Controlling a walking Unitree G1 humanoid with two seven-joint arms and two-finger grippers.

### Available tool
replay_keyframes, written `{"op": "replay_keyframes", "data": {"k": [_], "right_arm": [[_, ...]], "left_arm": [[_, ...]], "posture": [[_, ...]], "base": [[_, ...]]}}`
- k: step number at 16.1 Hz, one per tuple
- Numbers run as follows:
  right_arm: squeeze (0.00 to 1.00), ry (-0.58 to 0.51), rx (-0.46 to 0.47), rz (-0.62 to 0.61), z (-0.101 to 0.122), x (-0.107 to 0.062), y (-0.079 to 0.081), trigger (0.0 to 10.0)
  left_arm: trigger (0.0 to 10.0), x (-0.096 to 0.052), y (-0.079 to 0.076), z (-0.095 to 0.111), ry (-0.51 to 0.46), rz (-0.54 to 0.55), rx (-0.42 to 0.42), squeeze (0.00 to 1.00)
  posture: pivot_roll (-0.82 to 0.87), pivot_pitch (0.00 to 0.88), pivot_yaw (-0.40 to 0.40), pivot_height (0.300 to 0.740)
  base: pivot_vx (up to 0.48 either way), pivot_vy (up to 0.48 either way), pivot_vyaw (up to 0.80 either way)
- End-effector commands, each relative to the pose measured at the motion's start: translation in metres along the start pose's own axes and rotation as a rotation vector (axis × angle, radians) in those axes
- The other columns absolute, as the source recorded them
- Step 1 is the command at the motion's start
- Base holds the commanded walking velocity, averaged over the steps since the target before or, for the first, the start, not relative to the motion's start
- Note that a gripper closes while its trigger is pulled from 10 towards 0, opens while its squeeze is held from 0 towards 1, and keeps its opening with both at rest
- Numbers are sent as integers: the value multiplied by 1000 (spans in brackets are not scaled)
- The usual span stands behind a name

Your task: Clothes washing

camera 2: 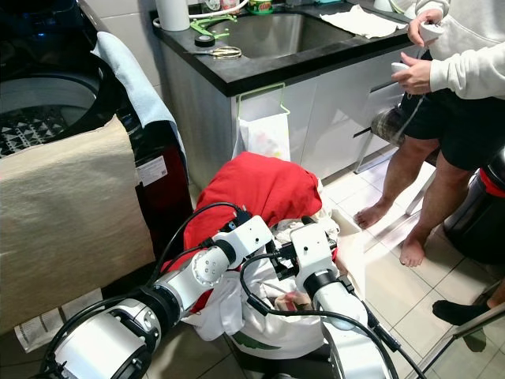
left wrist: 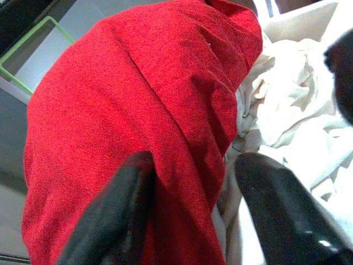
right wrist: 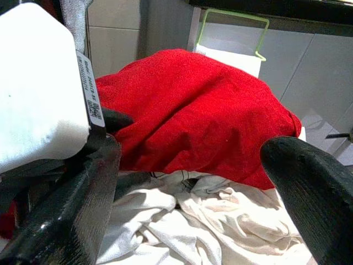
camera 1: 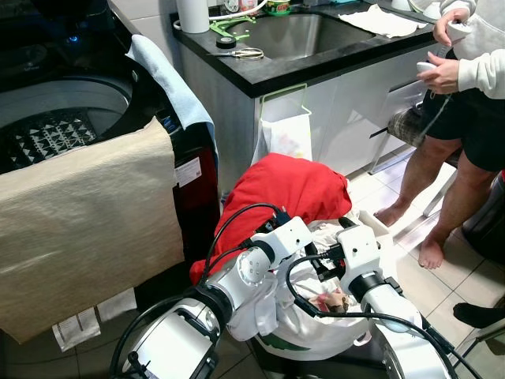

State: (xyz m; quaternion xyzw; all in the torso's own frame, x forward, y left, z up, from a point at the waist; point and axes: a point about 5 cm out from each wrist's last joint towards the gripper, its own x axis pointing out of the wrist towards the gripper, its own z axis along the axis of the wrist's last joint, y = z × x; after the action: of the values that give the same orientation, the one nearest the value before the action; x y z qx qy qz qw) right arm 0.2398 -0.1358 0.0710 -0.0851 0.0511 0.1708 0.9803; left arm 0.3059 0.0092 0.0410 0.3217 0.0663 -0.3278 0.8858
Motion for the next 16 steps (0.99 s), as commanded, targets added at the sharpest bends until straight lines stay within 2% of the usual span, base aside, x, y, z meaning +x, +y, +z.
{"op": "replay_keyframes", "data": {"k": [1, 2, 5, 8, 9, 10, 11, 12, 13, 14, 15, 16], "right_arm": [[0, -103, -1, 36, 23, 5, 8, 10000], [0, -102, -1, 36, 23, 4, 8, 10000], [0, -100, -3, 36, 24, 3, 9, 10000], [0, -97, -4, 36, 23, 3, 9, 10000], [0, -96, -4, 35, 23, 2, 9, 10000], [0, -95, -4, 34, 23, 2, 9, 10000], [0, -96, -4, 29, 24, 2, 7, 10000], [0, -115, -3, 20, 30, 1, 5, 10000], [0, -134, -2, 15, 35, 1, 3, 10000], [0, -159, -1, 11, 43, -1, 2, 10000], [0, -166, 0, 10, 45, -2, 1, 10000], [0, -171, 2, 9, 46, -4, 1, 10000]], "left_arm": [[0, 5, -86, 70, -155, -189, -118, 0], [0, 6, -86, 71, -158, -188, -120, 0], [0, 8, -81, 78, -172, -179, -213, 0], [0, 12, -72, 93, -205, -154, -343, 0], [0, 14, -68, 104, -233, -145, -409, 0], [0, 15, -67, 107, -244, -144, -431, 0], [0, 17, -59, 115, -257, -124, -526, 0], [0, 21, -43, 119, -267, -81, -610, 0], [0, 23, -28, 120, -276, -41, -650, 0], [0, 25, -5, 123, -302, 21, -688, 0], [0, 26, 9, 126, -325, 54, -695, 0], [0, 26, 35, 134, -376, 107, -696, 0]], "posture": [[-197, 0, 21, 740], [-197, 0, 21, 740], [-197, 0, 22, 740], [-199, 0, 22, 740], [-201, 0, 23, 740], [-202, 0, 22, 740], [-200, 0, 22, 740], [-195, 0, 23, 740], [-192, 0, 24, 740], [-186, 0, 24, 740], [-180, 0, 25, 740], [-173, 0, 28, 740]], "base": [[0, 0, 0], [0, 0, 0], [0, 0, 0], [0, 0, 0], [0, 0, 0], [0, 0, 0], [0, 0, 0], [0, 0, 0], [0, 0, 0], [0, 0, 0], [0, 0, 0], [0, 0, 0]]}}
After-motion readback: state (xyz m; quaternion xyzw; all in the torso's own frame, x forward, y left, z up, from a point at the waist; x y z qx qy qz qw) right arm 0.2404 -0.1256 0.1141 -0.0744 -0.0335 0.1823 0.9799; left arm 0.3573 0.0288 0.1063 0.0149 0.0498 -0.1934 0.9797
